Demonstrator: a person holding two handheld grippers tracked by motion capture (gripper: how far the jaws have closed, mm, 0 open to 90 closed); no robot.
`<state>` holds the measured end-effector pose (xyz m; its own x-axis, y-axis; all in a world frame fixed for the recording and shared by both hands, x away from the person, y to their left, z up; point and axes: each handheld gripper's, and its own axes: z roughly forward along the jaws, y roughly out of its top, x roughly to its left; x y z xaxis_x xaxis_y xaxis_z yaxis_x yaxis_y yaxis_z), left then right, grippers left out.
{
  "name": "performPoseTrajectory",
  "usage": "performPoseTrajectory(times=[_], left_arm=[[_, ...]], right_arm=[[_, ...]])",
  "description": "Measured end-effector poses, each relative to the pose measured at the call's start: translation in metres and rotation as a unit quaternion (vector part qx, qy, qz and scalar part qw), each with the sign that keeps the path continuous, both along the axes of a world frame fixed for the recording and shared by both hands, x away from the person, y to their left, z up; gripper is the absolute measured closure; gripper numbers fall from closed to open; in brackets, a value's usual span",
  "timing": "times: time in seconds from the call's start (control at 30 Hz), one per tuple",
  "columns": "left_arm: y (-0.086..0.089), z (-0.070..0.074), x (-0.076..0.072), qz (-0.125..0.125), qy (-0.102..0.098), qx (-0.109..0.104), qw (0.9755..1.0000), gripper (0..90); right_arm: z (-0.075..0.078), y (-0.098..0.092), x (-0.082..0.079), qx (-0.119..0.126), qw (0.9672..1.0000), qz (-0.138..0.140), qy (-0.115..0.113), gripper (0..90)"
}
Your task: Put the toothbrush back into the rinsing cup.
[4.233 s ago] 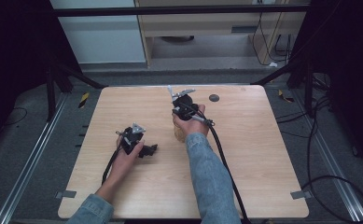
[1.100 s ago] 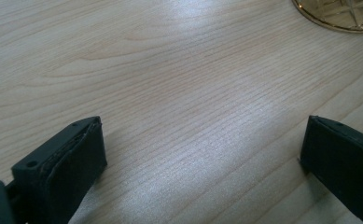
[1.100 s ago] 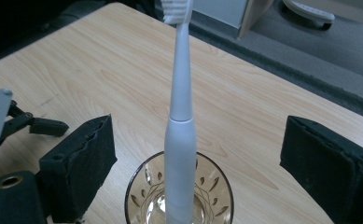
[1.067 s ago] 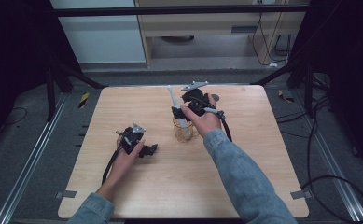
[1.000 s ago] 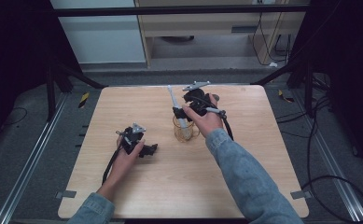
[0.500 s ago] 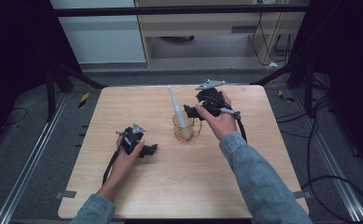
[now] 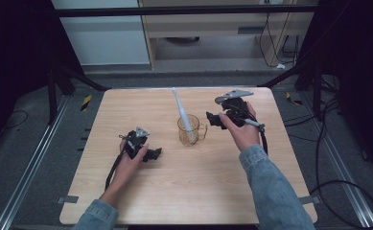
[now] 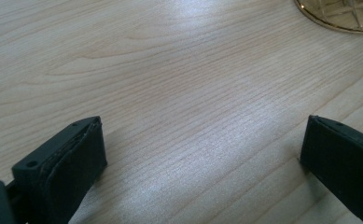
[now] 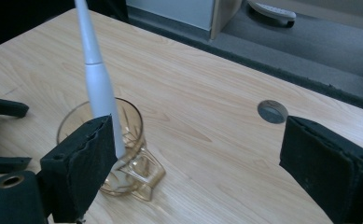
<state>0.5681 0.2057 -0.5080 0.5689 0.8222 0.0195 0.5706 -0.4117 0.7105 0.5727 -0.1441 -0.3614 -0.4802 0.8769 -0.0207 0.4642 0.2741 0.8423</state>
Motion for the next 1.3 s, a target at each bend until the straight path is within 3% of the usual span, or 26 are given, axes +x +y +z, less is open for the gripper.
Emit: performPoseTrajectory(times=[0.33,0.83,1.3], left_arm=[[0.0,0.0,0.0,0.001,0.0,-0.001,1.0,0.0],[0.0,0.0,0.0,0.0,0.001,0.0,1.0,0.0],[0.0,0.0,0.0,0.0,0.0,0.0,1.0,0.0]], right_arm=[[-0.013,-0.035,-0.006,0.002,0.9996,-0.03,0.003,11.3],[-0.036,-0.064,-0.014,-0.004,0.9984,-0.054,0.013,11.9],[-0.066,-0.08,-0.015,-0.051,0.9964,-0.064,0.025,12.9]])
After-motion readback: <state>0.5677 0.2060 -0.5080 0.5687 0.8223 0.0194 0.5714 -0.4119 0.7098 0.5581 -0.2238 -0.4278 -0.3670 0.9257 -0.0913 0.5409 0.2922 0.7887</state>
